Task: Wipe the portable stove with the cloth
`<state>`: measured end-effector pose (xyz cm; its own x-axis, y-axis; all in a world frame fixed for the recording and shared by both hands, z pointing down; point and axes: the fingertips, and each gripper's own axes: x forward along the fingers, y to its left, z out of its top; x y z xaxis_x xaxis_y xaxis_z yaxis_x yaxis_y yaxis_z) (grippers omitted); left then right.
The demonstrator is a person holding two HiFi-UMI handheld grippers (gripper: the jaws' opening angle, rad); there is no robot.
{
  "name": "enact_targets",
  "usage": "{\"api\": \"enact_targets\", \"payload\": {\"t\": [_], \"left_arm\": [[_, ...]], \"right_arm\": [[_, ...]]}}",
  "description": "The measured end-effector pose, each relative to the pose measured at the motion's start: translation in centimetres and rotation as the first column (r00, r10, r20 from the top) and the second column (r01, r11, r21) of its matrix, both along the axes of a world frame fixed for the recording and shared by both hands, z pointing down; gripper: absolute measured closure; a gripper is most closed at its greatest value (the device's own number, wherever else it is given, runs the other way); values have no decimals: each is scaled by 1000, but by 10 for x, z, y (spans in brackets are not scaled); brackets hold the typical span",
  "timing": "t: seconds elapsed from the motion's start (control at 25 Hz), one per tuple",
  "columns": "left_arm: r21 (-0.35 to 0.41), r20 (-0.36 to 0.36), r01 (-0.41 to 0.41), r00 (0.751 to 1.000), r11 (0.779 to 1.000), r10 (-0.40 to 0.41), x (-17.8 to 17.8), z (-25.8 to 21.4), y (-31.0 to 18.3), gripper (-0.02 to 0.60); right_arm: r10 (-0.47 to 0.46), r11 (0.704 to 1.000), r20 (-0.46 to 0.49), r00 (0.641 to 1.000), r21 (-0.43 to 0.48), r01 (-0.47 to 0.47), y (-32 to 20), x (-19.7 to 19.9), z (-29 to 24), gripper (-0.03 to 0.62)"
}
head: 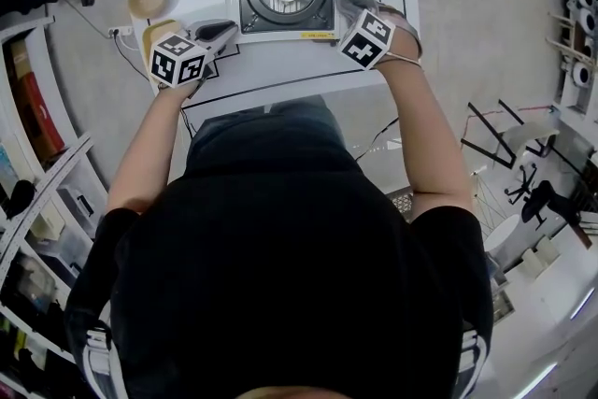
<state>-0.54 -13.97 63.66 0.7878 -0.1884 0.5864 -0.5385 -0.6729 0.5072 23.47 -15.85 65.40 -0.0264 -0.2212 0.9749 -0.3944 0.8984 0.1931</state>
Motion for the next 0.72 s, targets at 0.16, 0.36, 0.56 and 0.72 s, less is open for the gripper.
{"api": "enact_targets", "payload": {"t": [0.16, 0.36, 0.56, 0.72], "left_arm": [[-5, 14, -8, 1000, 1000, 9, -7, 3, 7, 547], [-12, 34, -38, 999, 999, 38, -7, 7, 17, 517], [-19, 50, -58, 997, 998, 58, -9, 8, 23, 503], [-25, 50, -58, 997, 998, 60, -11, 10, 22, 502]], "right_arm": [[26, 999, -6, 1000, -36, -26, 28, -3, 0, 482], [52, 998, -6, 999, -46, -52, 55, -5, -1, 482], [79, 994, 7, 997, -72, -78, 68, -6, -6, 482], [113, 988, 32, 993, -108, -108, 76, -6, -7, 482]]}}
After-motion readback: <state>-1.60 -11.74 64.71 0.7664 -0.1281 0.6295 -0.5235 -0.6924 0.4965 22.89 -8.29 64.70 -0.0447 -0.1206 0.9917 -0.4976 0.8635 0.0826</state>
